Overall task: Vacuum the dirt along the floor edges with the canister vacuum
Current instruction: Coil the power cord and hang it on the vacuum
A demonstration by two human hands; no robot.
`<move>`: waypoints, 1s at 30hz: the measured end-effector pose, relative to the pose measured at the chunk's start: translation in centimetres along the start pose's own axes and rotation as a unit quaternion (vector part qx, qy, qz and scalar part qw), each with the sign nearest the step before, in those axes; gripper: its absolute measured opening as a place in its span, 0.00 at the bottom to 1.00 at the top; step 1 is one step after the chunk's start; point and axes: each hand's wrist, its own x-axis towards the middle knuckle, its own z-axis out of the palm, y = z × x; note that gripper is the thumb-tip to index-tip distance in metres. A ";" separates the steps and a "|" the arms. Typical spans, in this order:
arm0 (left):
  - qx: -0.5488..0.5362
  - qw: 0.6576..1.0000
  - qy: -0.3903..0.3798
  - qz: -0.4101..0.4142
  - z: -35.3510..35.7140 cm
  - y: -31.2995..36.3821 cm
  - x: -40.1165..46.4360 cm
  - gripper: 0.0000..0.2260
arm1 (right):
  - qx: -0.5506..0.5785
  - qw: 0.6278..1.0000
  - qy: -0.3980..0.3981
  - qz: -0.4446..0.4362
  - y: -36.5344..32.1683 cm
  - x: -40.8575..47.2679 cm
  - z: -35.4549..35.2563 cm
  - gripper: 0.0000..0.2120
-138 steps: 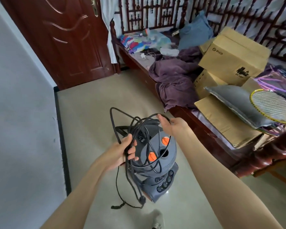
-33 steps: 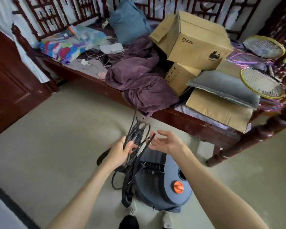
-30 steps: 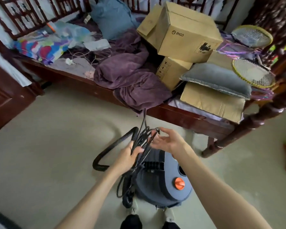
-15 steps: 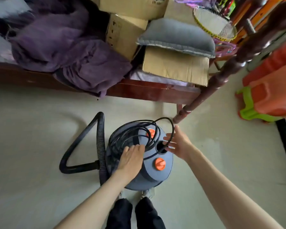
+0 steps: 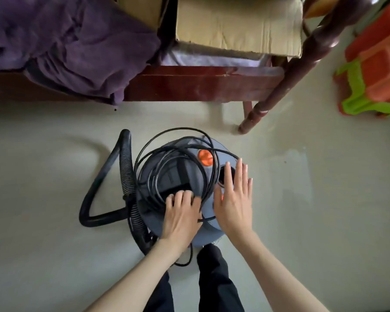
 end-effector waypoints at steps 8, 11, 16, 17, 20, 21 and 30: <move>-0.030 0.995 -0.038 0.090 0.2 -3.5 0.6 0.38 | 0.015 0.994 -0.004 0.108 -1.8 -2.0 5.3 0.30; -0.010 0.986 -0.076 0.148 0.7 -5.7 0.7 0.45 | 0.019 0.987 0.029 0.154 -2.7 -2.4 6.3 0.33; 0.050 0.977 -0.041 0.204 0.6 -10.4 3.3 0.34 | -0.015 0.982 0.050 0.184 -3.4 -2.1 7.5 0.37; 0.052 0.977 -0.035 0.206 0.4 -10.6 4.3 0.33 | -0.020 0.981 0.056 0.184 -3.3 -2.1 7.5 0.36; 0.083 0.969 -0.017 0.231 0.6 -9.6 7.3 0.34 | -0.045 0.981 0.058 0.178 -2.8 -2.0 7.5 0.36; 0.094 0.966 -0.016 0.242 0.7 -9.1 8.1 0.35 | -0.053 0.982 0.053 0.175 -2.6 -1.9 7.5 0.37; 0.113 0.964 0.013 0.241 1.5 -5.3 8.9 0.32 | -0.065 0.988 0.038 0.131 1.0 -1.1 5.4 0.36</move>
